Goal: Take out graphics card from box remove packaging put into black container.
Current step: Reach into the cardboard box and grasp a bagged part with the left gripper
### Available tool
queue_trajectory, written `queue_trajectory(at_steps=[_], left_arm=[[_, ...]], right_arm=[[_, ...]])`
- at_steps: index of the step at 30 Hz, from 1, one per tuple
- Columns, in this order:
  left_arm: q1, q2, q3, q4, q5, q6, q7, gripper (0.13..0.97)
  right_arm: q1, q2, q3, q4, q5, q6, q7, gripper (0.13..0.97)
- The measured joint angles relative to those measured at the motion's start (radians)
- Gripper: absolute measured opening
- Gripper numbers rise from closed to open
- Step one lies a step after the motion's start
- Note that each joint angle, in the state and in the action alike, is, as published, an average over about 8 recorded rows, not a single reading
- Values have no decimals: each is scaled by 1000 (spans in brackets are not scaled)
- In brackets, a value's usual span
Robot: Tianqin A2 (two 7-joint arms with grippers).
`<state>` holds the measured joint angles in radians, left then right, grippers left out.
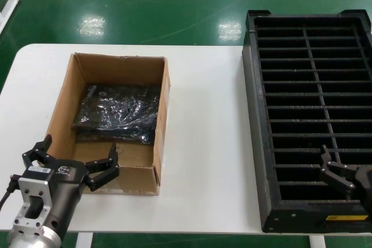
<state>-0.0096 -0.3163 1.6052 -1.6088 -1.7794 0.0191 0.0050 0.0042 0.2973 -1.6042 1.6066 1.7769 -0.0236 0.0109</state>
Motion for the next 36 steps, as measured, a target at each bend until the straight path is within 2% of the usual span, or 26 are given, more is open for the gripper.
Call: queue_trajectory(at_steps=[8,12,14,17,21,25,30,33,36], left_arm=[[0,0,0,0,0,0,0,966],[-3,-4,-4,-1,8,15,15,966],[-14,-15,-5,0,19,30,32,966],[-57,-50,2,15,52,63,73,966],[-181,-123,42,84,136,124,143,966],[-355,-171,80,208,262,240,234,966],[-577,-174,122,407,422,400,371,966],[-688,-168,177,534,485,454,445,966],[-778,-155,241,663,518,486,513,966]], right_arm=[[0,0,0,0,0,0,0,966],[0,0,0,0,0,0,0,966],[0,0,0,0,0,0,0,966],[0,0,0,0,0,0,0,966],[0,0,0,0,0,0,0,966],[0,0,0,0,0,0,0,966],[0,0,0,0,0,0,0,966],[0,0,0,0,0,0,0,966],[0,0,0,0,0,0,0,966]])
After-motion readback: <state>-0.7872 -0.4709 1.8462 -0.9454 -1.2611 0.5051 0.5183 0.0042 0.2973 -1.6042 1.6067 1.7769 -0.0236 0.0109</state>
